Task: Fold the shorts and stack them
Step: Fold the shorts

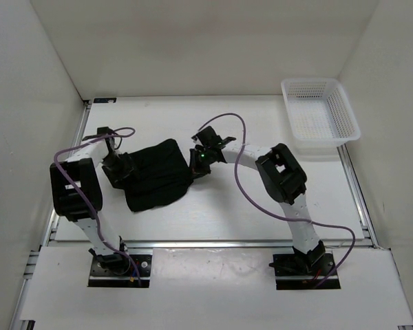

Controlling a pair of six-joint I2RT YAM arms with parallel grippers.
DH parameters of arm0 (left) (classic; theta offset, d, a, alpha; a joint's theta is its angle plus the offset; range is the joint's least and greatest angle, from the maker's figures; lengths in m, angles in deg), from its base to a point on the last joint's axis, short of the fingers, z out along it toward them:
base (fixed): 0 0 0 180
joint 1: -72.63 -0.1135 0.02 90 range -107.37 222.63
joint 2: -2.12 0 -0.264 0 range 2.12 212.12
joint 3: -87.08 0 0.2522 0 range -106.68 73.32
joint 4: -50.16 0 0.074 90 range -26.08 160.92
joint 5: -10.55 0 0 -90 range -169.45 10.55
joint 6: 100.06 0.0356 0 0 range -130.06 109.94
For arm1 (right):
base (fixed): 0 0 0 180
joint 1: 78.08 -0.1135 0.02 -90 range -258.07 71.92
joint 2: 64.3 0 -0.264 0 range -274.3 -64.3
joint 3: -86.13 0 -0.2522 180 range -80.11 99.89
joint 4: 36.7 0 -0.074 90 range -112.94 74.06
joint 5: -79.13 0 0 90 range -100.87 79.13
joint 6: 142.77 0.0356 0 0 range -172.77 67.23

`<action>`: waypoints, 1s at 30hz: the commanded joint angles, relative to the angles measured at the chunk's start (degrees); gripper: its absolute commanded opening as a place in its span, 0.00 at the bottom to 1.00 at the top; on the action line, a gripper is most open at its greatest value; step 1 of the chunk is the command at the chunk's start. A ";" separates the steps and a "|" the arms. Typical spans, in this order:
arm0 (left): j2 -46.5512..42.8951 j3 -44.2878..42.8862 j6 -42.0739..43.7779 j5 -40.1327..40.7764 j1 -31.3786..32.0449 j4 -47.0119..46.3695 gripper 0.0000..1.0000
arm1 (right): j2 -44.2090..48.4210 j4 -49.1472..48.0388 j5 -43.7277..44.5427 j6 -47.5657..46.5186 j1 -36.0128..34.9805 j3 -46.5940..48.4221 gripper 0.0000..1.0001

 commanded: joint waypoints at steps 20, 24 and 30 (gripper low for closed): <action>2.02 -5.42 -0.06 -2.63 19.96 -1.31 1.00 | 38.49 3.34 31.27 3.65 5.61 -30.35 1.00; 4.47 -3.13 -0.76 -2.10 19.96 -4.39 0.87 | 41.22 5.54 32.60 2.24 6.31 -29.73 1.00; 7.56 -2.42 -0.23 -1.23 19.96 -6.41 0.64 | 44.03 6.07 33.13 2.24 7.37 -31.75 1.00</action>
